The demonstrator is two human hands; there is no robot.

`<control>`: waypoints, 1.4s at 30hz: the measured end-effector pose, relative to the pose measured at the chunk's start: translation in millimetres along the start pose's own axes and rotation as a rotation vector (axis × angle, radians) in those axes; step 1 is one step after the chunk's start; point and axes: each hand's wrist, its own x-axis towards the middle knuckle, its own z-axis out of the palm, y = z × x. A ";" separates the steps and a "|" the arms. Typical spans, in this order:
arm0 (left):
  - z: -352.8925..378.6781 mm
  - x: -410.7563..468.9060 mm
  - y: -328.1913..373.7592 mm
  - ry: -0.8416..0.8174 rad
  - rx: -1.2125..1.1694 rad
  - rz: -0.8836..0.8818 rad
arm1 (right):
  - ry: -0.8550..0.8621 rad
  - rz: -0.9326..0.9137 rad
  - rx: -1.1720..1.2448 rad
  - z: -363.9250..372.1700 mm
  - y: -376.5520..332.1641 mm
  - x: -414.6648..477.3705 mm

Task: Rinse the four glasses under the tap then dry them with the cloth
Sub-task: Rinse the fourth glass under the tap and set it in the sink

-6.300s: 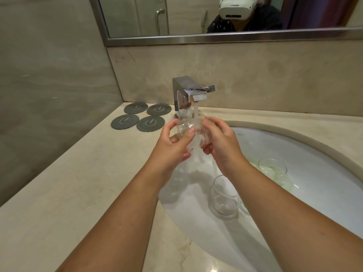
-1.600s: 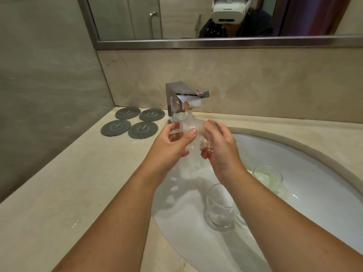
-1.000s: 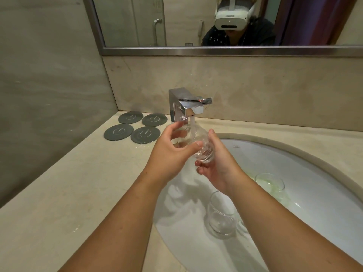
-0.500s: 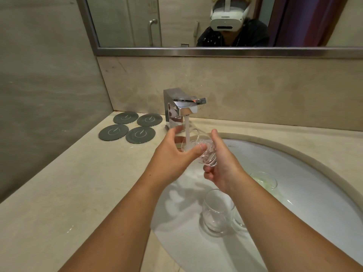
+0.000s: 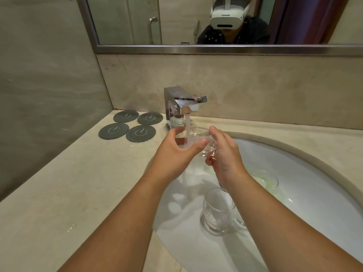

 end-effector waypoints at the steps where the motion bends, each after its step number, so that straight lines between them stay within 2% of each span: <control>1: -0.2 0.9 0.6 0.007 -0.018 -0.002 | -0.012 0.007 0.021 1.0 -0.3 0.2; 10: -4.5 1.6 2.1 -0.028 -0.025 0.017 | -0.067 0.227 0.092 0.5 -1.5 -1.7; 15: -5.4 -0.5 1.2 -0.091 -0.028 0.034 | -0.039 0.166 0.124 2.3 -2.3 -2.8; 23: -1.1 -0.7 -0.1 -0.051 -0.095 -0.069 | -0.025 0.014 0.045 3.4 1.4 1.4; 29: -3.9 1.9 0.9 -0.006 -0.157 -0.059 | -0.057 0.073 0.051 5.9 2.0 1.8; 35: -5.3 -0.3 3.3 -0.040 -0.046 -0.003 | -0.086 0.150 0.055 3.9 2.8 -0.9; 42: -1.8 -2.7 1.4 -0.078 -0.003 -0.006 | -0.014 0.139 0.127 5.3 0.4 0.0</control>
